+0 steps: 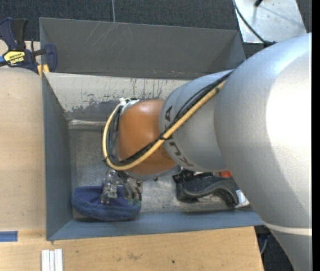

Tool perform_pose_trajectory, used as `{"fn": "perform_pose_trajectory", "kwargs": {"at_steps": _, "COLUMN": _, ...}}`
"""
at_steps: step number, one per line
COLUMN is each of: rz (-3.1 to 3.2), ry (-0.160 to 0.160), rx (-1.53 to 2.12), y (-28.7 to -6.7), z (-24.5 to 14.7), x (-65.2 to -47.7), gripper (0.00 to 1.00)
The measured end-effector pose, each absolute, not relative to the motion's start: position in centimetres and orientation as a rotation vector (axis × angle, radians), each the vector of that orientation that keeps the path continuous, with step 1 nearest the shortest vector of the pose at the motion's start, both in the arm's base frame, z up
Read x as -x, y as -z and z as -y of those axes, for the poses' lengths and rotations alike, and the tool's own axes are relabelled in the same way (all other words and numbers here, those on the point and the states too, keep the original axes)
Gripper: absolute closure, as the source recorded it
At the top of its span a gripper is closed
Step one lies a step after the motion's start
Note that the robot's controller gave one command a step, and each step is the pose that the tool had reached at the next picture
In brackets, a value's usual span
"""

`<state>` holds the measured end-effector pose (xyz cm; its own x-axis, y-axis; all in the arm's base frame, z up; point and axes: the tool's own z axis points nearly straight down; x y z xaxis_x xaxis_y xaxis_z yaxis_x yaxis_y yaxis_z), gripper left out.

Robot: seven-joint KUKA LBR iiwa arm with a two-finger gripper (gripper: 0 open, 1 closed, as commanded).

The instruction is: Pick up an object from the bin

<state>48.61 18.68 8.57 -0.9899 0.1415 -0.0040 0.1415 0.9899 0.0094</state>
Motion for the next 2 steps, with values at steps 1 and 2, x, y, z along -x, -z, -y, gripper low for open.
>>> {"fn": "perform_pose_trajectory", "kwargs": {"at_steps": 1, "rz": -3.128, "ry": 0.016, "rx": -0.255, "y": -8.2, "z": -20.8, "x": -49.1, "gripper": 1.00}}
{"fn": "perform_pose_trajectory", "kwargs": {"at_steps": 2, "rz": -3.117, "ry": -0.007, "rx": -0.298, "y": -29.3, "z": -18.3, "x": -49.4, "gripper": 1.00}}
